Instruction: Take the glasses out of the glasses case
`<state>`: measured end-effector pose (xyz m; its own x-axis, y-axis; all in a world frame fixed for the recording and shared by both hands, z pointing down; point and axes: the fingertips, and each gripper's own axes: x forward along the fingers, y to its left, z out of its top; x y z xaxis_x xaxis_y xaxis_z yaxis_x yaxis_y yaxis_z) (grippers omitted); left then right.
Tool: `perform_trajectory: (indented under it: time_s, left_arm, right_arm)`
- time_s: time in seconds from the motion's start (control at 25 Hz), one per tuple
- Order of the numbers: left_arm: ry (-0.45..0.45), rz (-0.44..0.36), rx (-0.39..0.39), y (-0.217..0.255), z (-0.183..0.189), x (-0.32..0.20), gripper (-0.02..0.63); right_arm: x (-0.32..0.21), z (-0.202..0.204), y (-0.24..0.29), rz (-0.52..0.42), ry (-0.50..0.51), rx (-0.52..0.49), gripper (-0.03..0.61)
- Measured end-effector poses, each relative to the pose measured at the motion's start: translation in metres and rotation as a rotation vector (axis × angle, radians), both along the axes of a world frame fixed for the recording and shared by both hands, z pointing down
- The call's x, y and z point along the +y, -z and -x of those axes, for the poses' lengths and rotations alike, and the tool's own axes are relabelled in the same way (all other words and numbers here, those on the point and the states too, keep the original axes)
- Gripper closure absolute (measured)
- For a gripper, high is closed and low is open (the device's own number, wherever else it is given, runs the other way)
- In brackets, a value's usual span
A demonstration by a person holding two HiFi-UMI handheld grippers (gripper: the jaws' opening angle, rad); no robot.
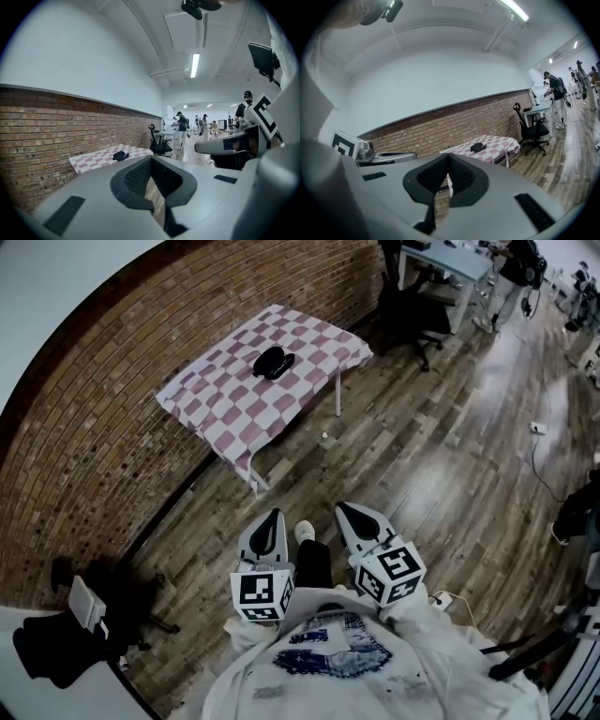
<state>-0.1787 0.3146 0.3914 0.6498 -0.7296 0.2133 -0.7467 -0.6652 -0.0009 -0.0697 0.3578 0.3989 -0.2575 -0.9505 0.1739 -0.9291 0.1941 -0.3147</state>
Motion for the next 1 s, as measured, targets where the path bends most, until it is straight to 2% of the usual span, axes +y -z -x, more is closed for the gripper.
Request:
perform_trajectory:
  time_s: [0.36, 0.68, 1.0]
  left_arm:
    - [-0.004, 0.021, 0.03, -0.014, -0.015, -0.075, 0.606]
    - [-0.011, 0.04, 0.03, -0.016, -0.025, -0.174, 0.606]
    - [-0.009, 0.063, 0.012, -0.015, -0.016, -0.271, 0.606]
  right_arm:
    - [-0.065, -0.018, -0.013, 0.034, -0.014, 0.035, 0.565]
    - [-0.165, -0.02, -0.014, 0.061, 0.003, 0.047, 0.565]
    - [-0.267, -0.02, -0.012, 0.077, -0.014, 0.039, 0.565]
